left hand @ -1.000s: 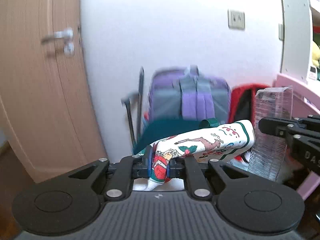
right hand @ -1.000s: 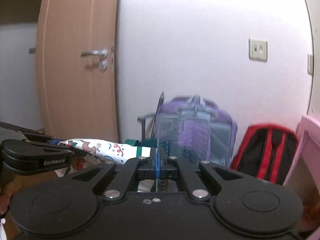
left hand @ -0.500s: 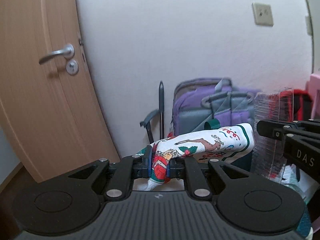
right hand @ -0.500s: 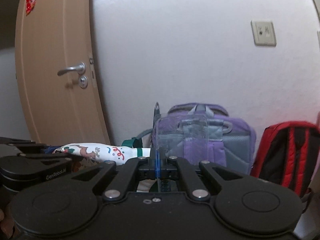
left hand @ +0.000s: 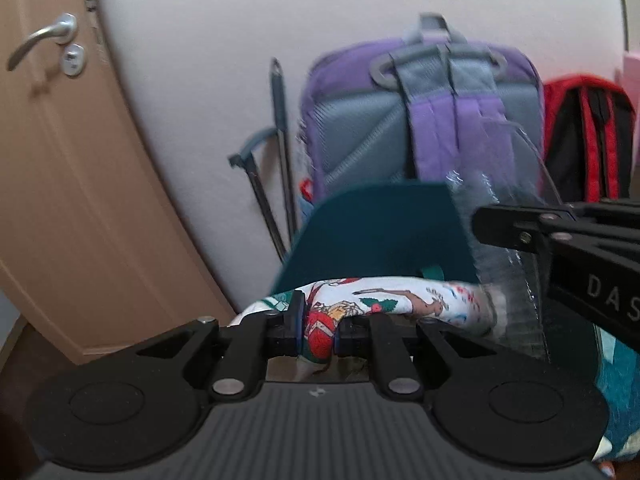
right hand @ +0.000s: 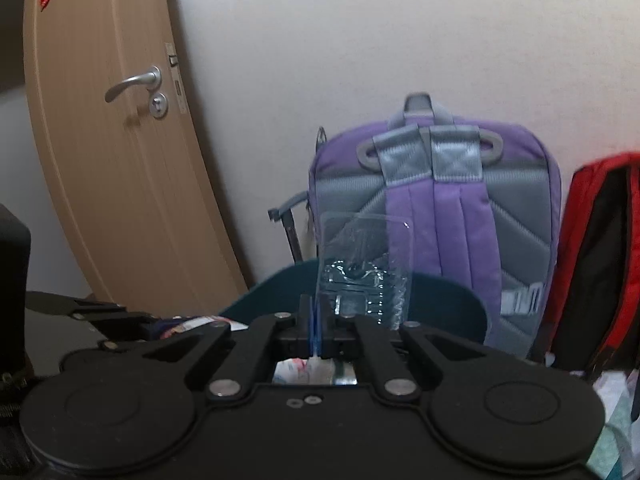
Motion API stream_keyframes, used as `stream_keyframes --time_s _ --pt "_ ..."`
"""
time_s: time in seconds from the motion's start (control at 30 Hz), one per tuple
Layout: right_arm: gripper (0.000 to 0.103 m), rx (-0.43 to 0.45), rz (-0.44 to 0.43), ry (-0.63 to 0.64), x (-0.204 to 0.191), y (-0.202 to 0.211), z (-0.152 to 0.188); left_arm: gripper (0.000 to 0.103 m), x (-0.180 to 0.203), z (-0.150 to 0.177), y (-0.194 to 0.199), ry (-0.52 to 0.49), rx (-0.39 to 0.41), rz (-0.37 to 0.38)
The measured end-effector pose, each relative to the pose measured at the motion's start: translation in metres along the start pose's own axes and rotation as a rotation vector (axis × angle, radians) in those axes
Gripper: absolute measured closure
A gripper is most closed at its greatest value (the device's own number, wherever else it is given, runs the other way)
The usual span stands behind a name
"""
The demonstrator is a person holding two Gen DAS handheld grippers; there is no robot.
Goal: Collect trash
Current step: 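Lift both held items and carry them over the teal bin, then open both tools over the teal bin to drop the items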
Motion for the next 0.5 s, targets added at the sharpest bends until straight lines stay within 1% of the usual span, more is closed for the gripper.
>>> stream_keyframes --time_s 0.1,0.13,0.2,0.3,0.4,0.5 --pt "0.092 -0.054 -0.002 0.002 -0.001 -0.004 0.013 0.090 0.005 0.011 -0.006 -0.016 -0.042 0.015" --pt "0.089 -0.074 0.011 0.002 -0.001 -0.004 0.017 0.090 0.007 0.014 -0.006 -0.020 -0.047 0.013" --pt "0.086 -0.103 0.022 -0.012 0.002 -0.005 0.022 0.090 0.011 0.019 -0.007 -0.035 -0.060 0.016" --pt "0.080 -0.108 0.031 -0.034 0.006 0.001 0.028 0.089 0.015 0.027 -0.006 -0.039 -0.090 0.038" --pt "0.077 -0.117 0.040 -0.053 0.011 0.008 0.030 0.087 0.019 0.034 -0.004 -0.043 -0.120 0.056" --pt "0.074 -0.113 0.046 -0.058 0.013 0.019 0.029 0.086 0.025 0.039 -0.002 -0.035 -0.131 0.066"
Point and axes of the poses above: each gripper's, at about its wrist camera, not at the fingertips, and y roughly against the way its jaws point, x to its right, z to its underside, the point moved 7 cm from there along -y, roughly the way its jaws point, and after that the axes turned 15 degrees about y, right-handed, at the moved point
